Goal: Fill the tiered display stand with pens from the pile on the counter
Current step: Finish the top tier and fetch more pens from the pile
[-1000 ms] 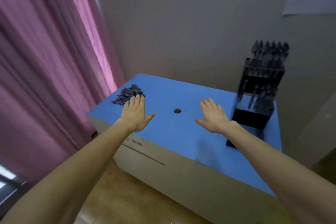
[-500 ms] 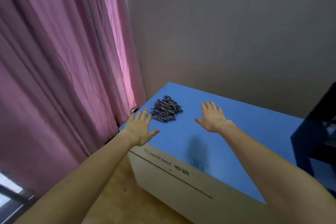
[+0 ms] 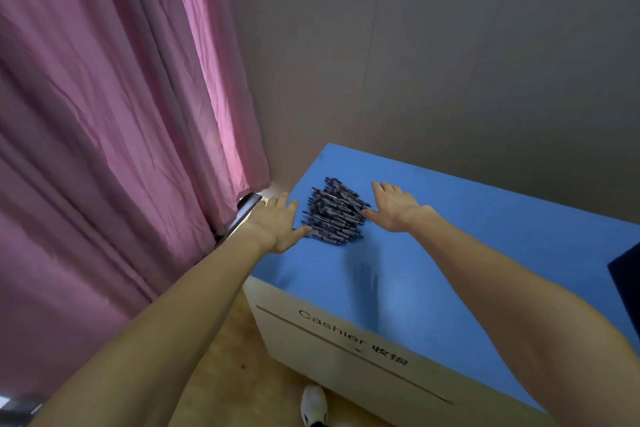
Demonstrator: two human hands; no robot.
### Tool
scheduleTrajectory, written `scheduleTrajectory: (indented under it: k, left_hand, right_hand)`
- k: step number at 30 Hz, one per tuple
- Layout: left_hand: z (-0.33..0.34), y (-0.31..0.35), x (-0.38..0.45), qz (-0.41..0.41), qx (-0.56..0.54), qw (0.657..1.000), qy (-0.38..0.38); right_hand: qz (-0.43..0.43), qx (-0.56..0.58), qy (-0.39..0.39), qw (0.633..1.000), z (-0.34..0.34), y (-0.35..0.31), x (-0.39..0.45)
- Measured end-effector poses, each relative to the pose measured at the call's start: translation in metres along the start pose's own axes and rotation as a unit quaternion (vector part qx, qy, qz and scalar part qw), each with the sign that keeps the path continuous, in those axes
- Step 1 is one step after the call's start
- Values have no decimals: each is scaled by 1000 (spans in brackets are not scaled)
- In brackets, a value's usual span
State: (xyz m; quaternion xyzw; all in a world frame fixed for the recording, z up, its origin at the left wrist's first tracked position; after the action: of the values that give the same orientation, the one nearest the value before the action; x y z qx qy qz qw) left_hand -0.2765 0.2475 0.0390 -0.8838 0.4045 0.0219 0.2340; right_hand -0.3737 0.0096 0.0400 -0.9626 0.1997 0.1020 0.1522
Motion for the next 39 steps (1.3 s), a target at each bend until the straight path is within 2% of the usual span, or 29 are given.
scheduleTrajectory:
  k: [4,13,18,22,28,33,39]
  left_hand:
    - [10,-13,60,9,-21,1000,-18]
    - [-15,-42,215,70,-50,995,-46]
    - [16,-26,273,134,-19,986,-96]
    - [39,-19,293,165,-1,979,-122]
    - [62,-29,319,168,-32,976,-136]
    - [61,-36,336,170,-65,975,-124]
    - [51,-29,355,169,-75,977,-105]
  right_hand:
    - [41,50,-71,995,0,9,62]
    - [75,124,-68,987,0,35,190]
    - [74,153,-75,983,20,36,236]
    - [84,123,-68,987,43,27,262]
    - [91,80,-75,990,54,12,293]
    - [99,67,-112,987,53,10,303]
    - [82,-4,-132,988,44,21,301]
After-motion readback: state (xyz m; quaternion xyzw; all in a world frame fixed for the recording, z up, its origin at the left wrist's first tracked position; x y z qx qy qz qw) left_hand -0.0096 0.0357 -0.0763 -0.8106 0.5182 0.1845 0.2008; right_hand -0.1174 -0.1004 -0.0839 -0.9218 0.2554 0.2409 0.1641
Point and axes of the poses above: each hand's wrist, its own x-axis towards the middle knuckle, its own z-axis out of the palm, y = z × x, the point moved 4 cm from there along x, towards the middle knuckle, and after that the axes turned 13 degrees about x, right-handed, at the moved point
